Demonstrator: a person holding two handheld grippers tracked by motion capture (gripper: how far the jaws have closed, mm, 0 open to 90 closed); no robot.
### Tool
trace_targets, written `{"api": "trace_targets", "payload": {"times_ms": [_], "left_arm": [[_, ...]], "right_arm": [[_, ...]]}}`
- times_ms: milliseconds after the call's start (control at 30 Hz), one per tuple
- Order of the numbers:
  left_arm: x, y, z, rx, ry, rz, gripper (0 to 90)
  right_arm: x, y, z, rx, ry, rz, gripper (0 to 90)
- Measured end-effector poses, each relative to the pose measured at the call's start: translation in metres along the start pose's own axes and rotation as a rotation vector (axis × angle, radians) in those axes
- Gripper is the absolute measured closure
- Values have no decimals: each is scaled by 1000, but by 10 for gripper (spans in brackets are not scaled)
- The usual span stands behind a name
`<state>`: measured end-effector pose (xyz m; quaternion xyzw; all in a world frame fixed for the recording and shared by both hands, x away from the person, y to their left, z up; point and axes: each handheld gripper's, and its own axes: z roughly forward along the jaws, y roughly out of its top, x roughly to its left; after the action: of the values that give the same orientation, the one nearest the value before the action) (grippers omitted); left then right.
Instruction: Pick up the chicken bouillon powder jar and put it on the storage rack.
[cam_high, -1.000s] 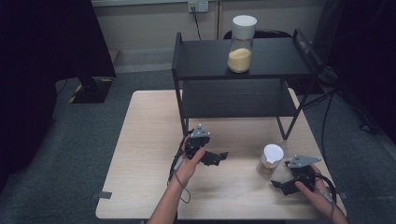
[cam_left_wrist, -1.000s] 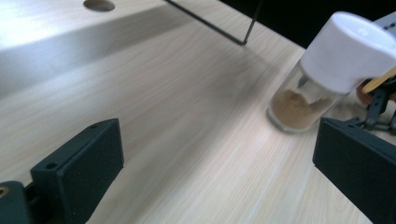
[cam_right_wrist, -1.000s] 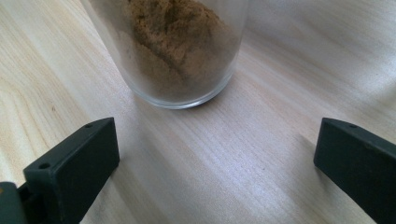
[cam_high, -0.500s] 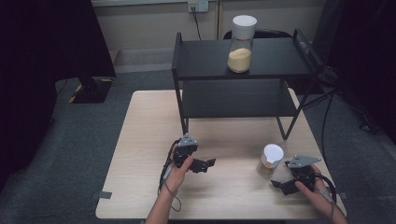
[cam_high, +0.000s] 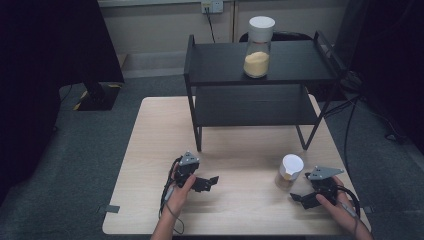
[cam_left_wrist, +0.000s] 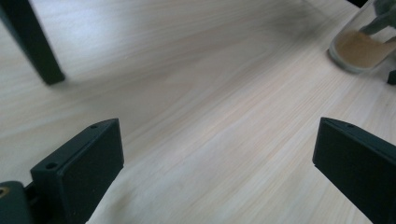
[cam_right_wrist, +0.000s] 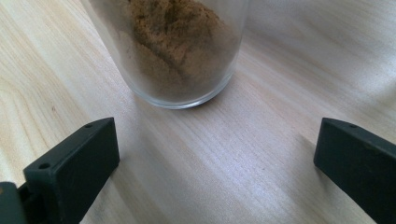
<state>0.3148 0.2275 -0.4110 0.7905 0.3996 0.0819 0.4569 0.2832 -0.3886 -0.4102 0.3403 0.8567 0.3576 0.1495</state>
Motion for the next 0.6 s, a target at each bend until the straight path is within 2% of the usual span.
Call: {"api": "trace_targets", "payload": {"times_ms": [333,533,600], "left_arm": [[5,-18,-11,16,33,-25,17],[4,-21,-14,40,65,-12,17],[6,-24,-15,32,61,-28,18]], "right_arm": [[0,0,0,0,0,0,0],[0,0,0,0,-1,1,0],[0,0,0,0,-1,1,0]]}}
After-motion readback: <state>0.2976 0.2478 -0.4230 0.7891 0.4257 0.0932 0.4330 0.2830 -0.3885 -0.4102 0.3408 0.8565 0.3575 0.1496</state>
